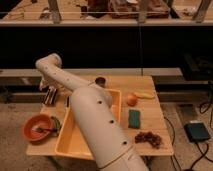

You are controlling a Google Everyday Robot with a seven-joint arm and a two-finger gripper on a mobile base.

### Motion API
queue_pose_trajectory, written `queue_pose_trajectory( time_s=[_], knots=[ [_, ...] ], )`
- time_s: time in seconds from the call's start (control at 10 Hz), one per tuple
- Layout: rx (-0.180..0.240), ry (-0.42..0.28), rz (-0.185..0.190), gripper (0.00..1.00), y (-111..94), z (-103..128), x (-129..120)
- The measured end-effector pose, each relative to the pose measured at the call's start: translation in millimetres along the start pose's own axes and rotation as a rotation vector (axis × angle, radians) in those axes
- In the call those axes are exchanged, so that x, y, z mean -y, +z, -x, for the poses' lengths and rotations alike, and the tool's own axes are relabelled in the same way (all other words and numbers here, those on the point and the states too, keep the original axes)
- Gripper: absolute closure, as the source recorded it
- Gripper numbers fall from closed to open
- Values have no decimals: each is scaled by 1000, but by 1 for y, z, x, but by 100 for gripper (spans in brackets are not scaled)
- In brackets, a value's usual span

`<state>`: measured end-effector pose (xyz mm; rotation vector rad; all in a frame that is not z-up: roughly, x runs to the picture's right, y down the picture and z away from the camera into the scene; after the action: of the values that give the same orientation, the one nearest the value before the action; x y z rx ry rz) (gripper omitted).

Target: Place eraser in metal cup

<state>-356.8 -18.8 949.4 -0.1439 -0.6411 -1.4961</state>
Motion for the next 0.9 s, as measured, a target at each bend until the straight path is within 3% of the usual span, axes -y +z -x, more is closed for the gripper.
queue_pose_trajectory(
  time_s=[0.5,0.7,0.9],
  knots=[
    [0,0,0,31,0,0,0],
    [-12,10,25,31,0,2,-2],
    [-54,30,62,31,-1,11,1]
  ],
)
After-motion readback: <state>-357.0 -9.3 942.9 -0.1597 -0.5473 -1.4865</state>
